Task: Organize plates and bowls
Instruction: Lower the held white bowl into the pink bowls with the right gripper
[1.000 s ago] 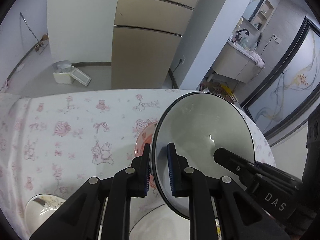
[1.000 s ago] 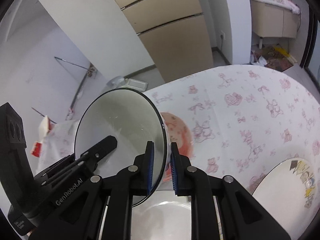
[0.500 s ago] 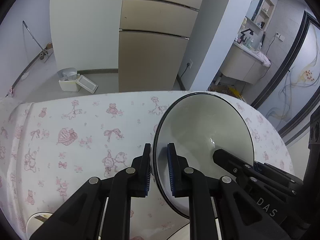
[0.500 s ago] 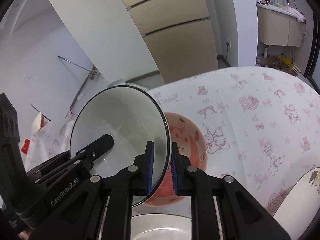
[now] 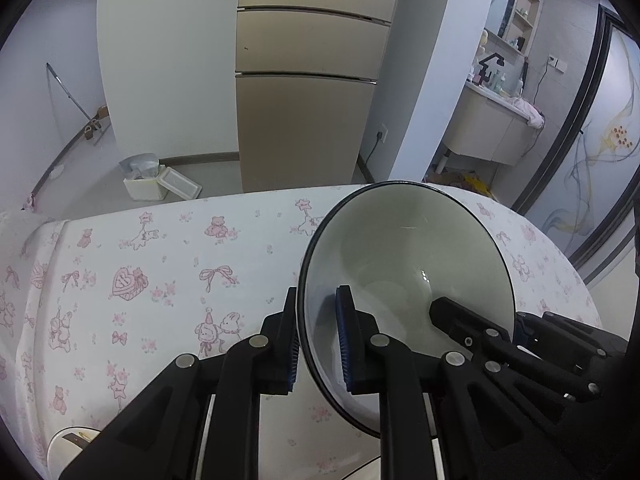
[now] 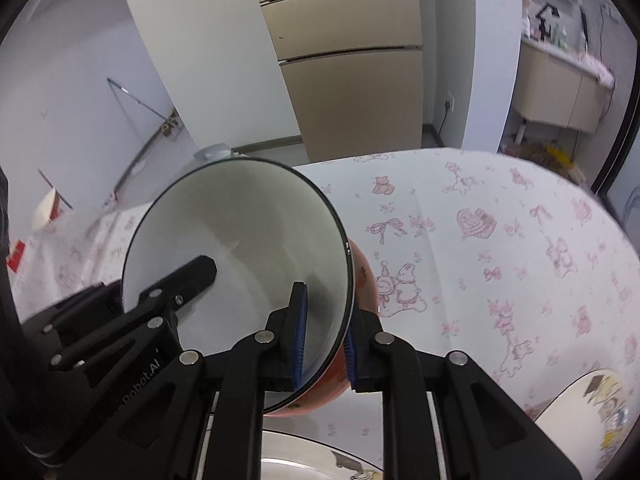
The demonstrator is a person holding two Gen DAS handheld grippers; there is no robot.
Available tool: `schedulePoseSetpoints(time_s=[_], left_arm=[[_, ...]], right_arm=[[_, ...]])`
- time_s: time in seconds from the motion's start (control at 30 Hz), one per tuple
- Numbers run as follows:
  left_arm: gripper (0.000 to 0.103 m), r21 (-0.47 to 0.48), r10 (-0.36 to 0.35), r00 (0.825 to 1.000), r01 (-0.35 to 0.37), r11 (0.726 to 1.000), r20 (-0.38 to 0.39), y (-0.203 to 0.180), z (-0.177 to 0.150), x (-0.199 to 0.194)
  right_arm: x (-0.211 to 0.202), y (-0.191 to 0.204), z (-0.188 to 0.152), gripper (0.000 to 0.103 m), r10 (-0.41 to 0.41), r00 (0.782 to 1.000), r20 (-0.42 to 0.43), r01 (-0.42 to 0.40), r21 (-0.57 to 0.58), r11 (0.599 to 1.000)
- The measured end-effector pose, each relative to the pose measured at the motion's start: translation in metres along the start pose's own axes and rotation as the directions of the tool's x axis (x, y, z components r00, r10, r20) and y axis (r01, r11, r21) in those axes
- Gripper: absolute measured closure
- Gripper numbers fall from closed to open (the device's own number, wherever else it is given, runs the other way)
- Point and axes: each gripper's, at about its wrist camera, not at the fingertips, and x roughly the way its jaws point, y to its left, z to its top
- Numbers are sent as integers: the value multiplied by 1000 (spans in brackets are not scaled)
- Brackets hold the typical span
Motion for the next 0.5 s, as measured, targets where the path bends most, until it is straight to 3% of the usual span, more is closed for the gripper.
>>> schedulePoseSetpoints(time_s=[0.5], left_arm=[[85, 16, 21, 997, -22, 1000, 74, -14, -6, -4]], right_arm=[[-7, -14, 4, 87, 19, 1000, 16, -19, 27, 999]])
